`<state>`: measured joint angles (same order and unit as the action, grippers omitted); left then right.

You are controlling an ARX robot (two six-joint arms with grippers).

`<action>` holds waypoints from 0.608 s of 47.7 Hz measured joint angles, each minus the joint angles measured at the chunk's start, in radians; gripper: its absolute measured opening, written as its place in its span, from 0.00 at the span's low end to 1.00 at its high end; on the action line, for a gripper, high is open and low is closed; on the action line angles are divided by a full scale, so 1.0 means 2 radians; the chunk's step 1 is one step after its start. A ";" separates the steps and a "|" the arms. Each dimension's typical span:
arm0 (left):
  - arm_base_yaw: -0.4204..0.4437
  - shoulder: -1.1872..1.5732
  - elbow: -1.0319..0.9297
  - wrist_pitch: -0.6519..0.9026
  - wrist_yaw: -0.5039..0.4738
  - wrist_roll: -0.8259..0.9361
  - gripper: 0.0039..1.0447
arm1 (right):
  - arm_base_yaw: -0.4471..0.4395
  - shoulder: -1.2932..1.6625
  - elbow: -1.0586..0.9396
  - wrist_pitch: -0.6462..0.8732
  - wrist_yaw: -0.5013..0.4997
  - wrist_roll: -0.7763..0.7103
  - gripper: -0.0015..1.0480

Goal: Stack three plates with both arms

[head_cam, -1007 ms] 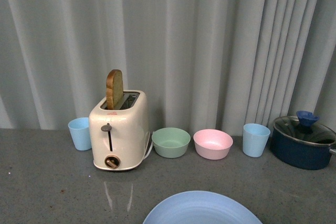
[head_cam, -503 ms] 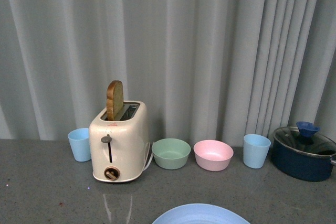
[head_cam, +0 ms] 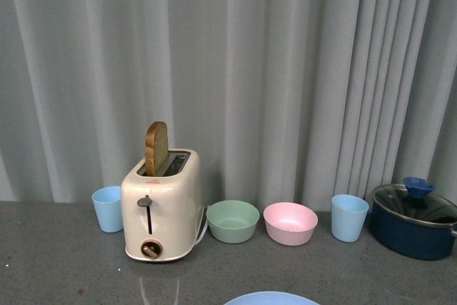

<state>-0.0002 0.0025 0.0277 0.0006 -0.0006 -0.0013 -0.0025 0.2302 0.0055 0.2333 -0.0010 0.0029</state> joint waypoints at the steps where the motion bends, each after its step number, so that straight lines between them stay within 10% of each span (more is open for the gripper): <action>1: 0.000 0.000 0.000 0.000 0.000 0.000 0.94 | 0.000 -0.004 0.000 -0.005 0.000 0.000 0.03; 29: 0.000 0.000 0.000 0.000 0.000 0.000 0.94 | 0.000 -0.113 0.000 -0.116 0.000 0.000 0.03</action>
<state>-0.0002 0.0025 0.0277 0.0006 -0.0002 -0.0013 -0.0025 0.0044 0.0063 0.0006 -0.0013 0.0025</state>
